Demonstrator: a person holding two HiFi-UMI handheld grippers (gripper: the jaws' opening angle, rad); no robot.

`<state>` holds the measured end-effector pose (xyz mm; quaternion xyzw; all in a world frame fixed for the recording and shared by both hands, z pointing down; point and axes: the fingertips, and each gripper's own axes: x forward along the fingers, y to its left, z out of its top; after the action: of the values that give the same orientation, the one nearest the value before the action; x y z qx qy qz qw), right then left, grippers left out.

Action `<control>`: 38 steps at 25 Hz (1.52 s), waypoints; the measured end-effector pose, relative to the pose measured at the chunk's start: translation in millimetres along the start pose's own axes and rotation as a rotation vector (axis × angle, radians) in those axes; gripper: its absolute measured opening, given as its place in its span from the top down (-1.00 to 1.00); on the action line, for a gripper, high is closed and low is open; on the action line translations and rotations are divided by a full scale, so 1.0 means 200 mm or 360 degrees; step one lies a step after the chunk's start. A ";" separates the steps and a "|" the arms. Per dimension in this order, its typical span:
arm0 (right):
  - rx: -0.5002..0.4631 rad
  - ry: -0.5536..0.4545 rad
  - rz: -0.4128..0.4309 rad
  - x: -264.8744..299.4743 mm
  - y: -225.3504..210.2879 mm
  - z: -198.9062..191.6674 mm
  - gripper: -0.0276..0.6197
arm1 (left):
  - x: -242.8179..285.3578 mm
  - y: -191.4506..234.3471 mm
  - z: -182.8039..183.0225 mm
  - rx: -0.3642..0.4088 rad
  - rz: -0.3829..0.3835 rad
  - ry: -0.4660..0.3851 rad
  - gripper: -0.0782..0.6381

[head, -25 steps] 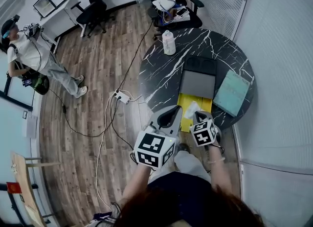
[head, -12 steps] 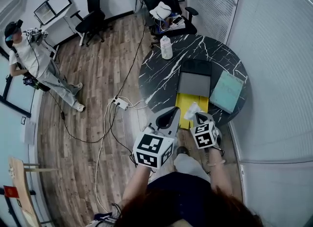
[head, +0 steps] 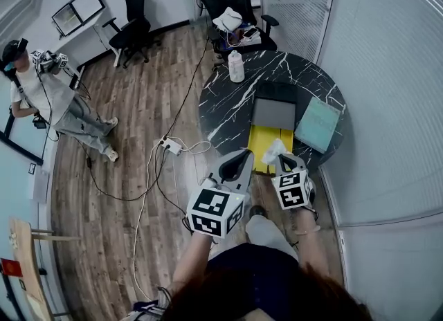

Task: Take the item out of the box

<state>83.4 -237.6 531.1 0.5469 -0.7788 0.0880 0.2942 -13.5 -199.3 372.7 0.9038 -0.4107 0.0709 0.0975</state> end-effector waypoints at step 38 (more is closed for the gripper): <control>0.0043 -0.0380 -0.0219 -0.84 0.34 0.18 0.84 | -0.65 -0.23 -0.07 -0.0007 -0.0045 -0.0149 0.70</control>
<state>47.9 -94.2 422.2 0.6095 -0.7677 0.0124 0.1975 -63.9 -71.4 352.9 0.9116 -0.4022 0.0261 0.0811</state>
